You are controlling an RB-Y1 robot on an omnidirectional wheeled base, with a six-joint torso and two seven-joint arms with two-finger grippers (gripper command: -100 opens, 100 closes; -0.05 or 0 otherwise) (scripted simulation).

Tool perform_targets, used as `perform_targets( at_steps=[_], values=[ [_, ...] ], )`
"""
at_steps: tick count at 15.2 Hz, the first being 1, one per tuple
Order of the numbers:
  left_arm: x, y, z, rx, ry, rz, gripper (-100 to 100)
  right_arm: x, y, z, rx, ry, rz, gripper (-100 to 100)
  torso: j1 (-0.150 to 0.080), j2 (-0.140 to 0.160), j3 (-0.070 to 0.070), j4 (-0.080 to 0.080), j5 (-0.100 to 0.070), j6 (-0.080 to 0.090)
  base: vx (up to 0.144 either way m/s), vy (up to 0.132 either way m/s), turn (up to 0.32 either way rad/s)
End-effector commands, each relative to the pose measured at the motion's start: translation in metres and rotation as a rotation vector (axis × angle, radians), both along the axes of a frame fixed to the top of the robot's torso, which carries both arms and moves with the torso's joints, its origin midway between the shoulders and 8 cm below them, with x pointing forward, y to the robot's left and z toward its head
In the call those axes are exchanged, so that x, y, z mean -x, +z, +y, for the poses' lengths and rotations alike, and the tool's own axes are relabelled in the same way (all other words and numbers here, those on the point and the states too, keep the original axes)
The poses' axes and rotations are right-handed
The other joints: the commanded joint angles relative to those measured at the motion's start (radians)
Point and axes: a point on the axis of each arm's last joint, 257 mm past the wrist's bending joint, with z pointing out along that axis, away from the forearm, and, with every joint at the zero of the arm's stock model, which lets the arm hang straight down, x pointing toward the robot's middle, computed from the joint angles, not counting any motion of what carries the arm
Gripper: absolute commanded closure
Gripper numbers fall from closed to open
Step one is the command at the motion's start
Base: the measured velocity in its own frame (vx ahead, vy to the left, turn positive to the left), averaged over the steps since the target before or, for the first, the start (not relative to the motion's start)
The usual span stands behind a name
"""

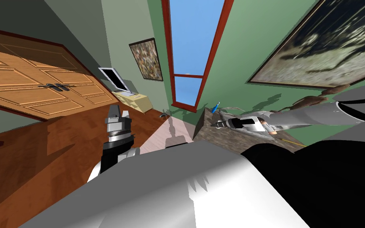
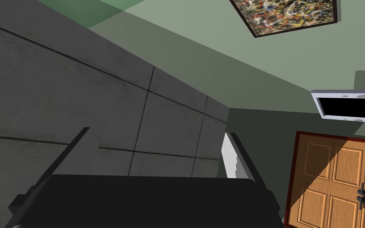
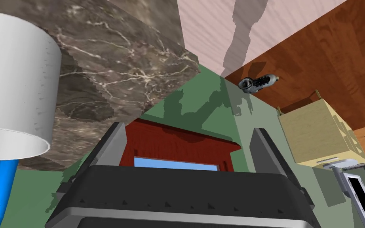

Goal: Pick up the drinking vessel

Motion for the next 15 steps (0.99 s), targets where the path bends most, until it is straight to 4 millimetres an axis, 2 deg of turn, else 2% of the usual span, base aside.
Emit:
perform_targets(
  at_steps=[1,3,4,5,6,7,8,9,10,11,12,13,15],
  values=[
    [0.0,0.0,0.0,0.0,0.0,0.0,0,0.007,0.001,-0.017,0.047,-0.01,0.038,-100,0.0,0.0,0.0,0.0,0.0,0.0,0.043,0.002,0.028],
    [0.0,0.0,0.0,0.0,0.0,0.0,0,0.004,0.005,-0.019,0.066,0.005,0.043,-100,-0.001,0.0,0.0,0.0,0.0,0.0,0.044,-0.003,0.027],
    [0.0,0.0,0.0,0.0,0.0,0.0,0,0.011,0.005,-0.031,0.099,-0.007,0.074,-100,-0.001,0.0,0.0,0.0,0.0,0.0,0.046,-0.007,0.032],
    [0.0,0.0,0.0,0.0,0.0,0.0,0,0.008,0.008,-0.032,0.113,0.005,0.078,-100,-0.001,0.0,0.0,0.0,0.0,0.0,0.053,-0.007,0.033],
    [0.0,0.0,0.0,0.0,0.0,0.0,0,0.017,0.006,-0.043,0.137,-0.012,0.108,-100,-0.001,0.0,0.0,0.0,0.0,0.0,0.064,-0.003,0.041],
    [0.0,0.0,0.0,0.0,0.0,0.0,0,0.014,0.01,-0.044,0.154,0.003,0.112,-100,-0.001,-0.001,0.0,0.0,0.0,0.0,0.066,-0.004,0.029],
    [0.0,0.0,0.0,0.0,0.0,0.0,0,0.023,0.008,-0.054,0.176,-0.013,0.144,-100,-0.001,-0.001,0.0,0.0,0.0,0.0,0.067,-0.008,0.038],
    [0.0,0.0,0.0,0.0,0.0,0.0,0,0.02,0.011,-0.054,0.191,0.001,0.148,-100,-0.001,-0.001,-0.001,0.0,0.0,0.0,0.063,-0.009,0.035],
    [0.0,0.0,0.0,0.0,0.0,0.0,0,0.03,0.009,-0.063,0.209,-0.012,0.181,-100,-0.001,-0.001,-0.001,0.0,0.0,0.0,0.07,-0.019,0.034],
    [0.0,0.0,0.0,0.0,0.0,0.0,0,0.028,0.011,-0.063,0.221,-0.002,0.184,-100,-0.002,-0.001,-0.001,0.0,-0.001,0.0,0.07,-0.027,0.026],
    [0.0,0.0,0.0,0.0,0.0,0.0,0,0.038,0.009,-0.07,0.241,-0.01,0.22,-100,-0.002,-0.002,-0.001,0.0,-0.001,0.0,0.071,-0.025,0.03],
    [0.0,0.0,0.0,0.0,0.0,0.0,0,0.038,0.01,-0.07,0.243,-0.008,0.221,-100,-0.003,-0.002,-0.001,0.0,-0.001,0.0,0.061,-0.023,0.026],
    [0.0,0.0,0.0,0.0,0.0,0.0,0,0.061,0.004,-0.079,0.27,-0.022,0.295,-100,-0.003,-0.001,-0.001,0.0,-0.001,0.0,0.071,-0.034,0.047]
  ],
)
